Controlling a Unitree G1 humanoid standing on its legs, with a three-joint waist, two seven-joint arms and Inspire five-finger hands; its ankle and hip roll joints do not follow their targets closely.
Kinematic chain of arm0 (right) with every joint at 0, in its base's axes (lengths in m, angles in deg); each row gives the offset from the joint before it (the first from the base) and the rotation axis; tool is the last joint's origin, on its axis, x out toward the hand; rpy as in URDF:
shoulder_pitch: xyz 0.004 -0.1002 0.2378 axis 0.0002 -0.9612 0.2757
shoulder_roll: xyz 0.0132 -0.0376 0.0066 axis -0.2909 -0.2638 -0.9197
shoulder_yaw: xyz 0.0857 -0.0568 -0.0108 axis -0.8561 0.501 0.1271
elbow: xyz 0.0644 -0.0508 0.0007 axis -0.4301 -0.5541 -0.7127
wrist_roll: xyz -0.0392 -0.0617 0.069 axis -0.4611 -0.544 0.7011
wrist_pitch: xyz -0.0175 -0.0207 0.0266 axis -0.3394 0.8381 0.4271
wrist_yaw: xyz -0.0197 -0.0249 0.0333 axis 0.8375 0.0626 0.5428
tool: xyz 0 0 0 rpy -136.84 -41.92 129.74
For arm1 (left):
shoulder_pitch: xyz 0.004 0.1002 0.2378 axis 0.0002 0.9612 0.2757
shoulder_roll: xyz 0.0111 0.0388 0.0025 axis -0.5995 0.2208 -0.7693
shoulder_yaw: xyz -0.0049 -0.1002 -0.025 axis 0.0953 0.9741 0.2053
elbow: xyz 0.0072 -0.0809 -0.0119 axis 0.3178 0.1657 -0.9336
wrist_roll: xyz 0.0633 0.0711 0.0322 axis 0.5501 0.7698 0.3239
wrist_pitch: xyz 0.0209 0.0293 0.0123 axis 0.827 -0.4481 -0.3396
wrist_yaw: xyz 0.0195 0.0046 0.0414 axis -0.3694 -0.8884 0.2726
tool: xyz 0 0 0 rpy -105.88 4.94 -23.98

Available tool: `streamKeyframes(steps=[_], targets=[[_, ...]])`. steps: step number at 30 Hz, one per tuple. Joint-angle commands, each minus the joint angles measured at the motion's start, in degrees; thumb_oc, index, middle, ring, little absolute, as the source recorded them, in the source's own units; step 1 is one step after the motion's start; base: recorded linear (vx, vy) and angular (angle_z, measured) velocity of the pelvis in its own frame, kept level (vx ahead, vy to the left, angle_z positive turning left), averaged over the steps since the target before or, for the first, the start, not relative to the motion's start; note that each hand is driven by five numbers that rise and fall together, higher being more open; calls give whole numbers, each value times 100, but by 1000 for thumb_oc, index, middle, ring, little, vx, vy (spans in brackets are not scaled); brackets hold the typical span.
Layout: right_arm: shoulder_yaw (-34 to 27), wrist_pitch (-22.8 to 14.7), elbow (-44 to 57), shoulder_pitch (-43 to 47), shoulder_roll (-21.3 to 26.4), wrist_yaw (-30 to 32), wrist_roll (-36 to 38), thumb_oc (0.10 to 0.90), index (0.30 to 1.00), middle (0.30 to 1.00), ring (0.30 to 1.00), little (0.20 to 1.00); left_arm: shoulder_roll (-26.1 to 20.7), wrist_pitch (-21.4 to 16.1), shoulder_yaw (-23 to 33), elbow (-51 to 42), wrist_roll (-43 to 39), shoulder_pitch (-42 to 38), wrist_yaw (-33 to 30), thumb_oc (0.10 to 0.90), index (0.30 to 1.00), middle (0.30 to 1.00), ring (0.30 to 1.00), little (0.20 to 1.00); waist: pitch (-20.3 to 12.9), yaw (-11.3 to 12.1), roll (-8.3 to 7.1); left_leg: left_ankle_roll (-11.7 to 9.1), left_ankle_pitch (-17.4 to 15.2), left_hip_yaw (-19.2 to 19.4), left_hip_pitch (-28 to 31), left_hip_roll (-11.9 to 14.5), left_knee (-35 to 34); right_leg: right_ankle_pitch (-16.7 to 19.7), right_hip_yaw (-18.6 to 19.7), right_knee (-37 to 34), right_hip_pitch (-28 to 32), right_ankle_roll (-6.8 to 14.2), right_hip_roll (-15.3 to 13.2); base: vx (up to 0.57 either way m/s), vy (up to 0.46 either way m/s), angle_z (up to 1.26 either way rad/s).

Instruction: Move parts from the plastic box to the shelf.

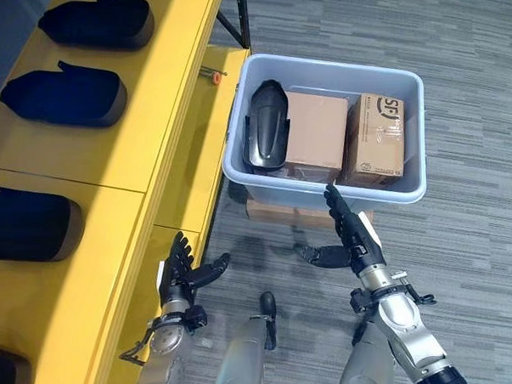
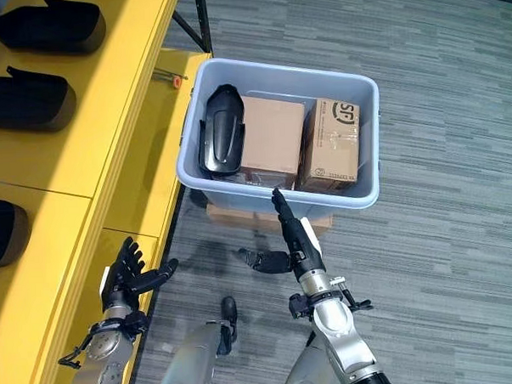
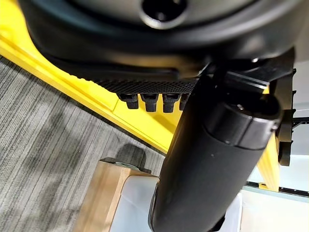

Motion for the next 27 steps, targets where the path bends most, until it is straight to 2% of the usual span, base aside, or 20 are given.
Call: streamKeyframes(steps=[1,2,3,4,6,7,9,16,22,23,27], targets=[[-292,-504,513,530,296,145,-200,900,1000,1000,1000,1000,-20,-455,153,-684,49,-221,5,900,1000,1000,1000,1000,-22,-113,-24,-547,-526,-199,886,811,-310,971,-139,-1192,388,358,-200,198,-209,-11],[-298,-502,513,535,289,166,-220,900,1000,1000,1000,1000,-25,-471,150,-645,67,-235,-35,900,1000,1000,1000,1000,-53,-154,-66,-577,-544,-211,913,823,-319,1002,154,-1288,347,375,-176,222,-223,6],[-349,-487,481,502,321,137,-221,900,1000,1000,1000,1000,11,-515,175,-645,-7,-199,1,900,1000,1000,1000,1000,-141,-61,-225,-659,-566,-239,958,797,-270,970,62,-1253,497,416,-126,347,-353,14],[-385,-502,511,512,377,171,-304,900,1000,1000,1000,1000,113,-522,167,-685,-38,-154,16,900,1000,1000,1000,1000,-213,-76,-234,-731,-561,-258,982,869,-275,944,-58,-1139,523,409,-49,282,-290,15],[-413,-518,517,528,395,161,-262,900,1000,1000,1000,1000,146,-529,162,-688,-56,-150,15,900,1000,1000,1000,1000,-247,-116,-221,-789,-538,-314,1012,957,-311,861,-99,-1131,593,379,55,196,-236,27],[-421,-538,504,585,428,171,-232,900,1000,1000,1000,1000,195,-548,157,-703,-90,-121,20,900,1000,1000,1000,1000,-292,-122,-193,-896,-413,-354,1123,1130,-518,669,-222,-1080,640,339,206,227,-293,23],[-363,-550,482,632,427,185,-203,900,1000,1000,1000,1000,207,-543,123,-724,-115,-132,13,900,1000,1000,1000,1000,-320,-133,-163,-962,-282,-349,1199,1301,-731,469,-229,-962,608,268,343,161,-232,5],[-214,-577,437,879,415,241,-203,900,1000,1000,1000,1000,211,-552,84,-777,-140,-158,-69,900,1000,1000,1000,1000,-334,-110,6,-1127,205,-285,1438,1750,-1178,-34,-247,-226,112,75,671,102,-142,1],[-133,-600,357,960,404,283,-176,900,1000,1000,1000,1000,237,-560,87,-781,-161,-146,-104,900,1000,1000,1000,1000,-329,-104,81,-1150,430,-293,1389,1871,-1092,-256,-146,13,-79,-73,879,86,-134,-17],[-114,-605,340,981,450,291,-186,900,1000,1000,1000,1000,262,-558,87,-768,-170,-143,-102,900,1000,1000,1000,1000,-321,-92,116,-1161,653,-386,1335,1885,-946,-333,-76,-15,-68,-173,1021,98,-180,-6],[-100,-612,319,987,470,278,-137,900,1000,1000,1000,1000,279,-543,66,-768,-141,-183,-118,900,1000,1000,1000,1000,-336,-80,131,-1166,931,-507,1278,1903,-691,-443,-45,-44,12,-318,1204,98,-161,0]])
